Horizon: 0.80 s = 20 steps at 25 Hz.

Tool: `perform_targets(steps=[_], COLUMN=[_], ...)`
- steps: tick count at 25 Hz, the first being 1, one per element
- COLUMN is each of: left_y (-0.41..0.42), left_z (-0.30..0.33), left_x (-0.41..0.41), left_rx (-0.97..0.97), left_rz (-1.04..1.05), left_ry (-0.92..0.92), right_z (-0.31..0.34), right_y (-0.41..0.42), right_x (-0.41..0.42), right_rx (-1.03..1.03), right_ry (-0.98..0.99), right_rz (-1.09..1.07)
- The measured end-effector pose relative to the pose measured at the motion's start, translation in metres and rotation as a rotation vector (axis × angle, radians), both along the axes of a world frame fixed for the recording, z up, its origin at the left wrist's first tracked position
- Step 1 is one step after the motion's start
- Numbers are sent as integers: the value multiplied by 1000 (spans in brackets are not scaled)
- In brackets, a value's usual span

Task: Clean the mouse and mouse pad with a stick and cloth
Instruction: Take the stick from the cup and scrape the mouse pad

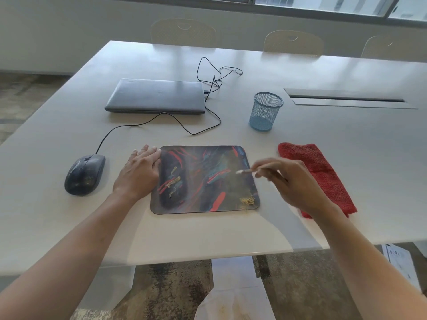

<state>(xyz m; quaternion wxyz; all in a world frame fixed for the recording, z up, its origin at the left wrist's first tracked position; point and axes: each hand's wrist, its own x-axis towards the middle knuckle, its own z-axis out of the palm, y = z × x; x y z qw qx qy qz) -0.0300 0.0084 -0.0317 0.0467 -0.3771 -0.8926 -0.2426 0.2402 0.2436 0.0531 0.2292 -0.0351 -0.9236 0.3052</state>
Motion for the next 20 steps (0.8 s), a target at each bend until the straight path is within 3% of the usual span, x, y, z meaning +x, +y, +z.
perform_targets(steps=[11,15,20], left_y=[0,-1,-1], left_z=[1,2,4], left_x=[2,4,5], left_rx=[-20,-21,-29], left_rz=[23,22,24], left_ry=[-7,-21,-45], right_z=[-13,-2,-13], right_y=[-7,-4,-15], right_x=[50,30,18], right_rx=[95,33,84], right_ry=[-82,-4,-117], right_rz=[64,-5,66])
